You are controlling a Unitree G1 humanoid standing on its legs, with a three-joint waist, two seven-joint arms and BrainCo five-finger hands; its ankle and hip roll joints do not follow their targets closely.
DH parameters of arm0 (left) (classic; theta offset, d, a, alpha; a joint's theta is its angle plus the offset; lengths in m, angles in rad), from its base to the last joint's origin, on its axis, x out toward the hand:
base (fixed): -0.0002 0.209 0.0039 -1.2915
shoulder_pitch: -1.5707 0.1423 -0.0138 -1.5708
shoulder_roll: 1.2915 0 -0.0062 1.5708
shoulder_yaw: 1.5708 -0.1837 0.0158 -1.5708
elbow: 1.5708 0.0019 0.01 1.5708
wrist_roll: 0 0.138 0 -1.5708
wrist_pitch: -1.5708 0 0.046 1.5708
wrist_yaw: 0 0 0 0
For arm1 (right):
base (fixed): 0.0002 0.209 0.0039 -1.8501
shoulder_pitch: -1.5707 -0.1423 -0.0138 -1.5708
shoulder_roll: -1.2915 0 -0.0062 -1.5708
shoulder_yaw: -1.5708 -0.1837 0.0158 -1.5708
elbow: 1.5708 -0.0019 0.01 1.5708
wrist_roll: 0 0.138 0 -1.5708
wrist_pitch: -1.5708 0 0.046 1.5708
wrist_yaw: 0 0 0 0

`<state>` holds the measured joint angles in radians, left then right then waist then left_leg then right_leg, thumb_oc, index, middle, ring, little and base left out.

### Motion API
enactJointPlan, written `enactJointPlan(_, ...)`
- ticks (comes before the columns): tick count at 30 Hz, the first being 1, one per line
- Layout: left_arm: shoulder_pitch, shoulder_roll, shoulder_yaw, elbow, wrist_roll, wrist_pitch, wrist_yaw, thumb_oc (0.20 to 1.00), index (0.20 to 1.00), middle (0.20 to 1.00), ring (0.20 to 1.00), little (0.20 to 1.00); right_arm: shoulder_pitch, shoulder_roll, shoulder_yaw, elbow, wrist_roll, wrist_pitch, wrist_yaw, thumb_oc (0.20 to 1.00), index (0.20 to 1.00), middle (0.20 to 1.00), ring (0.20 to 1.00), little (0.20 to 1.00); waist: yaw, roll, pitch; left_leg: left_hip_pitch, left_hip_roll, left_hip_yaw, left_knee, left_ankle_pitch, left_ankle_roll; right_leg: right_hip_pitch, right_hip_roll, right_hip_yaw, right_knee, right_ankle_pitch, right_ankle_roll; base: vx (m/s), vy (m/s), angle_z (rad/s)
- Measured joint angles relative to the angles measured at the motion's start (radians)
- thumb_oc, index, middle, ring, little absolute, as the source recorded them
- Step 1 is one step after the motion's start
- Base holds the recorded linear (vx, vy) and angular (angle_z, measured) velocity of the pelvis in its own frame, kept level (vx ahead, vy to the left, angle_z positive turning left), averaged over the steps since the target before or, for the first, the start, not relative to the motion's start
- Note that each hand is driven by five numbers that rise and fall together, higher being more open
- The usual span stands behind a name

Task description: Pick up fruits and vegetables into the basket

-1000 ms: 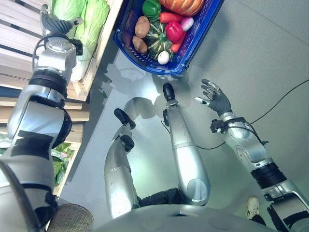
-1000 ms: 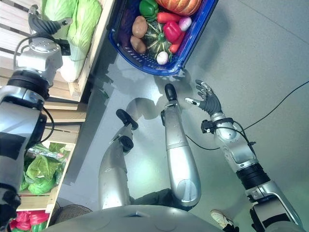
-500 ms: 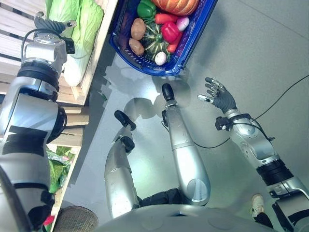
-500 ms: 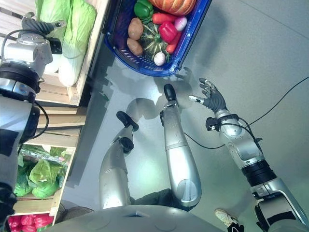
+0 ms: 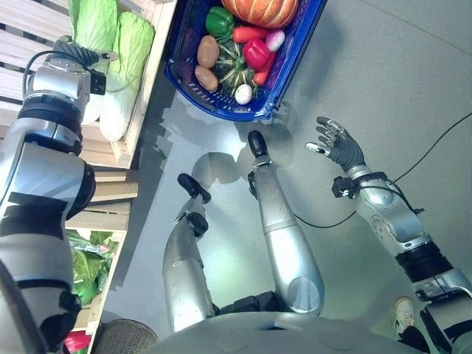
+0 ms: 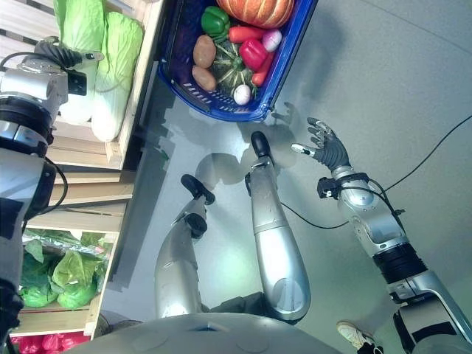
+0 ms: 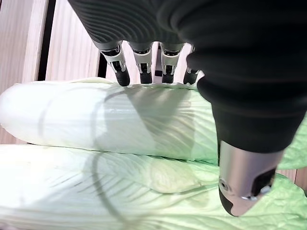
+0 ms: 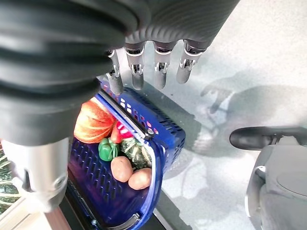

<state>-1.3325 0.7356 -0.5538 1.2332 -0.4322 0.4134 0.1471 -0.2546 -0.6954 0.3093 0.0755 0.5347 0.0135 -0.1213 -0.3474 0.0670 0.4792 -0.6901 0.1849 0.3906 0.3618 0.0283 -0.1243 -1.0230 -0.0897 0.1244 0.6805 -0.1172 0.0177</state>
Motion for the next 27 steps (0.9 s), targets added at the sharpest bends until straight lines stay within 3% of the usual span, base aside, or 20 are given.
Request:
enactJointPlan(12, 0.018, 0.051, 0.019, -0.018, -0.175, -0.002, -0.047, 1.000, 1.000, 1.000, 1.000, 1.000, 0.008, 0.001, -0.002, -0.002, -0.001, 0.014, 0.019, 1.000, 1.000, 1.000, 1.000, 1.000, -0.005, -0.001, -0.004, 0.000, -0.002, 0.000, 0.017, -0.017, 0.006, 0.009, -0.001, 0.003, -0.005, -0.001, 0.002, 0.00, 0.000, 0.00)
enactJointPlan(27, 0.093, 0.052, 0.049, -0.033, -0.218, -0.023, -0.048, 1.000, 1.000, 1.000, 1.000, 1.000, 0.024, 0.011, -0.006, -0.002, 0.026, 0.007, 0.020, 1.000, 1.000, 1.000, 1.000, 1.000, -0.009, -0.006, -0.056, -0.006, 0.005, -0.003, 0.023, -0.030, 0.003, 0.015, 0.004, -0.003, -0.018, 0.001, -0.001, 0.00, -0.030, -0.01)
